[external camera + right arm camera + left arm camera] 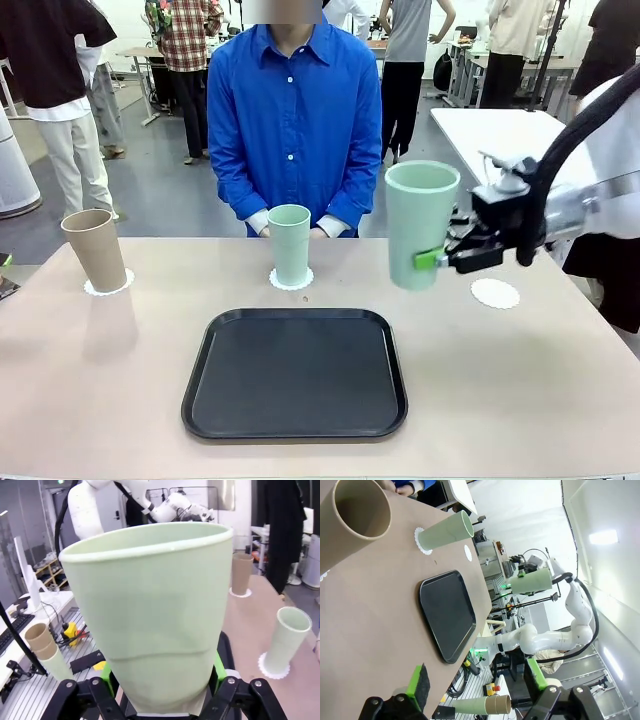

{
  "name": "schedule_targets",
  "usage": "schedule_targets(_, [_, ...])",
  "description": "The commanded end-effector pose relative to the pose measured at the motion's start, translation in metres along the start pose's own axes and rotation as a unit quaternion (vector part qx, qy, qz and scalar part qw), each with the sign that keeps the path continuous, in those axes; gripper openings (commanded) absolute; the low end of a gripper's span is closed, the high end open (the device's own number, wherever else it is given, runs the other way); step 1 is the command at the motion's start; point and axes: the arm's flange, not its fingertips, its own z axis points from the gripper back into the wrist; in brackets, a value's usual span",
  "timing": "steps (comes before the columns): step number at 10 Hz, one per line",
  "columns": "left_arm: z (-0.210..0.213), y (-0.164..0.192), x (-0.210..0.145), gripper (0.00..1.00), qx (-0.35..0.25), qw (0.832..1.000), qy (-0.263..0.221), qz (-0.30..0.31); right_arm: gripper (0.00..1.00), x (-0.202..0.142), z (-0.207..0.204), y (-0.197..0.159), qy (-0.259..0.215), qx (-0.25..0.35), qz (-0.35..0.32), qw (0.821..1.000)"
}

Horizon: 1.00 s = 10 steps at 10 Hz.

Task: Place coasters on the table and set cups on them.
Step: Take one Reusable plastic cup from the Flat Tray and place it on a coaster set by the human.

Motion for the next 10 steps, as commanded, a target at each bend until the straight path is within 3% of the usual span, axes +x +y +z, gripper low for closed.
schedule_targets(1, [0.002, -0.003, 0.0, 1.0, -0.004, 1.0, 0.0, -0.003, 0.32, 0.008, -0.002, 0.015, -0.02, -0.029, -0.008, 0.999])
schedule_targets(7, [0.002, -0.003, 0.0, 1.0, -0.004, 1.0, 0.0, -0.003, 0.32, 0.017, 0.007, 0.012, -0.008, -0.018, 0.004, 1.0])
schedule_targets(8, [0.002, -0.003, 0.0, 1.0, -0.004, 1.0, 0.0, -0.003, 0.83, 0.014, 0.007, 0.014, -0.007, -0.021, 0.002, 1.0])
schedule_targets(10, [0.002, -0.003, 0.0, 1.0, -0.004, 1.0, 0.0, -0.003, 0.83, 0.0, 0.061, -0.043, -0.026, -0.086, -0.02, 0.996])
